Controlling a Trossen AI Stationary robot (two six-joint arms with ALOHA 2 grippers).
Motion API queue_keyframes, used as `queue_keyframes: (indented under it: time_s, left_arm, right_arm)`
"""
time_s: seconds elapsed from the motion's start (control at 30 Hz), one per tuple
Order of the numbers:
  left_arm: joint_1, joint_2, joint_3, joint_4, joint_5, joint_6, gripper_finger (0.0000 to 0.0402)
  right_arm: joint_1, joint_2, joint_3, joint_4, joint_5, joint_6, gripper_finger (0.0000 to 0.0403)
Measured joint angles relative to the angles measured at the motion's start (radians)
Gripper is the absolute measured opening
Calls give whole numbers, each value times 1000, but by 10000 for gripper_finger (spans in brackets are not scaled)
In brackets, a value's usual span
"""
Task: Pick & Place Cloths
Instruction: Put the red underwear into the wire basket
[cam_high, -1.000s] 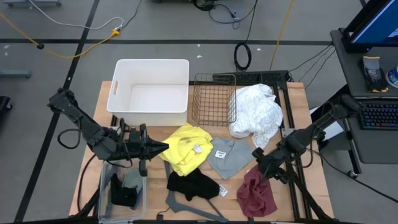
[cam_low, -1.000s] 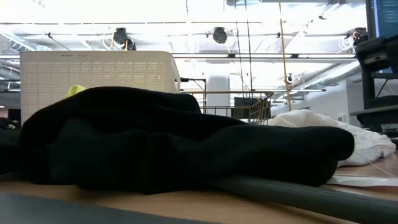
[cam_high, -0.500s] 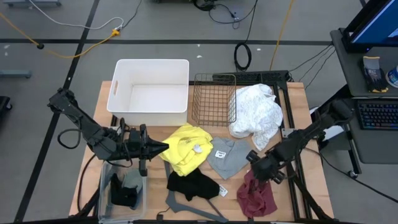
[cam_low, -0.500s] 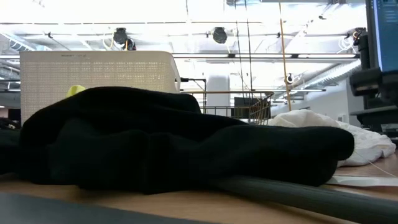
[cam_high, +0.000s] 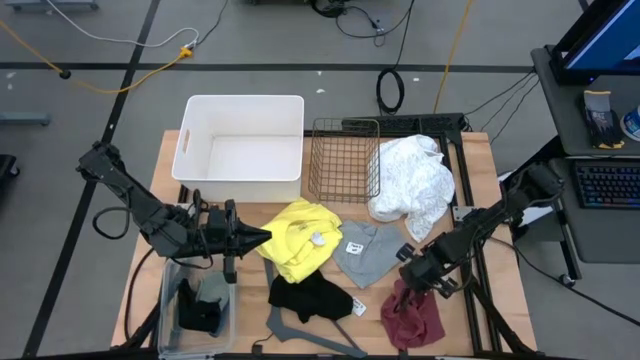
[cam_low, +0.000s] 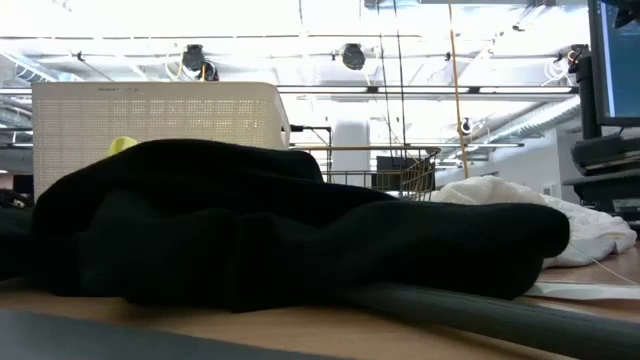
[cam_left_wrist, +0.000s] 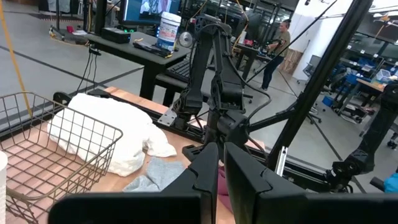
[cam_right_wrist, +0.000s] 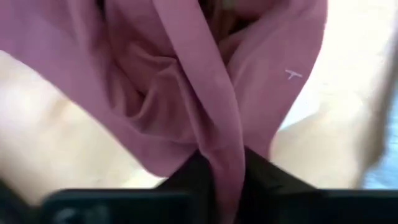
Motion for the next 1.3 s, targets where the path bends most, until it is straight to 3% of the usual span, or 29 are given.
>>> queue_keyframes:
  time_s: [0.07, 0.33, 0.57, 0.93, 1.13, 1.3]
  left_arm:
    - [0, 0, 0, 0, 0, 3, 28]
    - [10, 0, 0, -1, 2, -22, 29]
    - [66, 0, 0, 7, 39, -72, 37]
    - [185, 92, 0, 243, 213, 14, 165]
    - [256, 186, -1, 431, 350, 97, 219]
    - [309, 259, -1, 555, 434, 144, 236]
  right_arm:
    - [-2, -6, 0, -2, -58, 10, 10]
    - [-50, -95, 0, 37, -280, 185, 4]
    - [-131, -273, 0, 230, -330, 344, 2]
    - [-291, -485, 0, 765, -326, 576, 1]
    - [-377, -474, 0, 1119, -327, 667, 1]
    - [-437, -435, 8, 1223, -326, 707, 0]
